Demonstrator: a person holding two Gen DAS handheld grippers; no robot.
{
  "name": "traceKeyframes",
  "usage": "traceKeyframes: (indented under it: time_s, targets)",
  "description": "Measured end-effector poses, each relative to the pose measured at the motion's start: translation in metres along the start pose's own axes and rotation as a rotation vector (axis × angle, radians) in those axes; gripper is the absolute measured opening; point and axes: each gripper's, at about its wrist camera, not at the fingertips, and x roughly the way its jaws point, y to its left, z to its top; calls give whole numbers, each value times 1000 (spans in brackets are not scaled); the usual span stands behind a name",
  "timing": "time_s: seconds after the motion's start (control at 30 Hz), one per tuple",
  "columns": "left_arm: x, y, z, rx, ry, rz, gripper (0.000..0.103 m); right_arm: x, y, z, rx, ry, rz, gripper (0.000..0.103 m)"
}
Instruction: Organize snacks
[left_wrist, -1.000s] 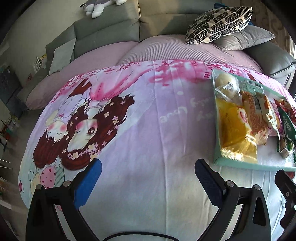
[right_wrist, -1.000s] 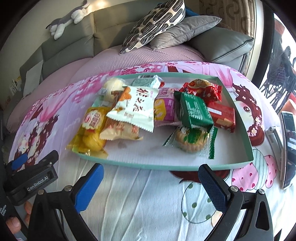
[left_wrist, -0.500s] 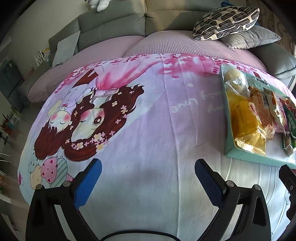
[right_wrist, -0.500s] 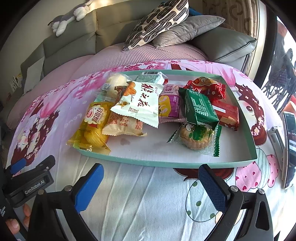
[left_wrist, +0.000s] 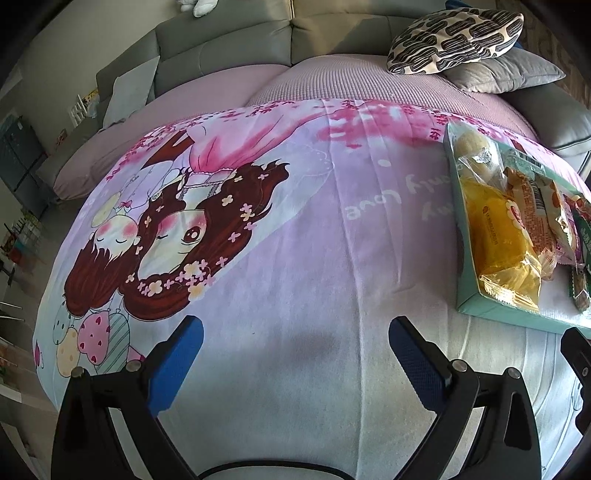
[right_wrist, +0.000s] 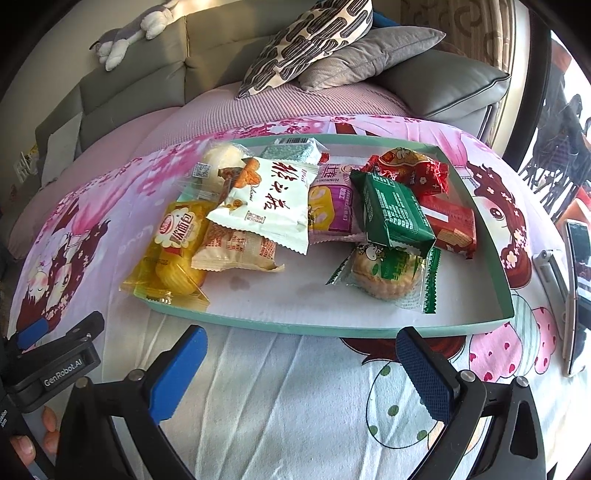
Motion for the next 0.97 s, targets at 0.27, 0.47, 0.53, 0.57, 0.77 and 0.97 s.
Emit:
traceKeyframes:
  time_s: [0.27,0.47,0.53,0.57,0.77,0.97]
  targets:
    - [-2,2,2,-5,-4,4,100,-1,1,2,-3,-3,-2,103]
    - [-2,3,3,-7,-6,3,100,-3,1,3,-6,-6,-4,103]
    - [-3,4,3,-9,-7,3,100,-4,2,3,-9,-9,-4,103]
    - [-3,4,3,-11,-7,2,100,-5,2,4,-10,-10,-4,103]
    - [-4,6,4,-17,-11,0,100,-7,4,4,-17,-13,-9,103]
    - [-9,9,5,-29,-41,-11,100,-7,5,5,-22,-12,-10,103]
